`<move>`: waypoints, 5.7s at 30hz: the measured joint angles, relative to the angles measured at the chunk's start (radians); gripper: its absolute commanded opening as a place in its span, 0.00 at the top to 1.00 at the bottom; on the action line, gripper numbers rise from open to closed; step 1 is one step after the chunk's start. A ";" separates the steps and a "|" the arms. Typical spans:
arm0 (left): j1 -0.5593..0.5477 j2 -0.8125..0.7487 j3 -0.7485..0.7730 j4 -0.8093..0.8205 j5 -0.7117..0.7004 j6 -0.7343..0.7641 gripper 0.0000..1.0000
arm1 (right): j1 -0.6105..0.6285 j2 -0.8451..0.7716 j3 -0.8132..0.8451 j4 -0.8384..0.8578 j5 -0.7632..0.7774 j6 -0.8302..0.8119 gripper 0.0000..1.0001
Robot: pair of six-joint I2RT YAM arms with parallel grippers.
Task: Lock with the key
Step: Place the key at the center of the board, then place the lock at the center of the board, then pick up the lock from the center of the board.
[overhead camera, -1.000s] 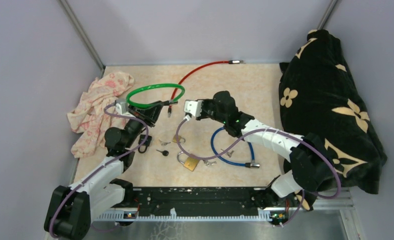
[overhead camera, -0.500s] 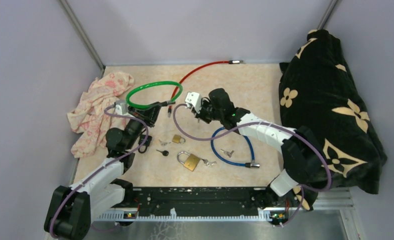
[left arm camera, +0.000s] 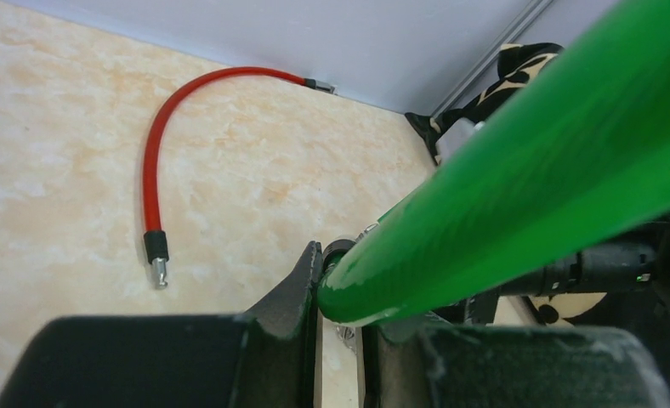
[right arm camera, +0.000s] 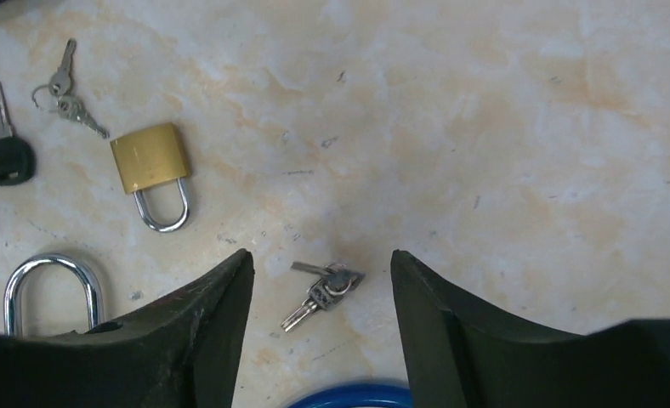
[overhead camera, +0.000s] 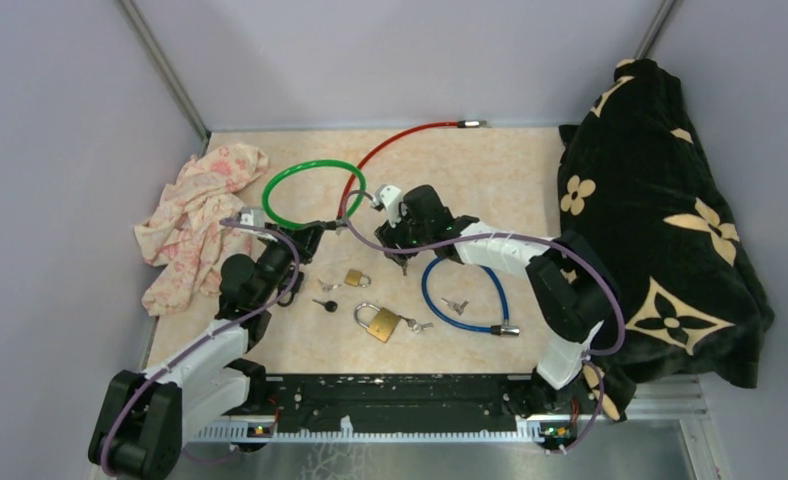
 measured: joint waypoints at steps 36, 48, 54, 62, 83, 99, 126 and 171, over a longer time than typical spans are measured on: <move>0.000 0.000 -0.041 -0.013 0.022 -0.033 0.97 | -0.004 -0.205 0.141 0.507 -0.253 0.091 1.00; 0.000 -0.013 -0.056 -0.014 -0.018 -0.045 0.01 | -0.132 -0.118 0.386 0.052 -0.241 0.139 1.00; 0.000 -0.014 -0.058 -0.013 -0.033 -0.043 0.01 | -0.262 0.071 0.462 -0.261 -0.324 0.197 1.00; 0.000 -0.012 -0.058 -0.013 -0.033 -0.041 0.01 | -0.327 0.304 0.439 -0.445 -0.344 0.252 1.00; -0.003 0.061 0.042 -0.196 -0.061 -0.013 0.01 | -0.338 0.206 0.328 -0.308 0.039 0.270 0.02; 0.009 1.118 1.512 -1.243 -0.031 0.575 0.15 | -0.338 -0.036 0.085 -0.227 0.170 0.200 0.03; -0.004 1.195 1.450 -1.499 -0.016 0.912 1.00 | -0.314 -0.121 0.116 -0.253 0.141 0.090 0.02; 0.018 0.702 1.177 -1.685 0.145 1.131 1.00 | -0.304 0.460 0.528 -0.003 -0.327 -0.564 0.77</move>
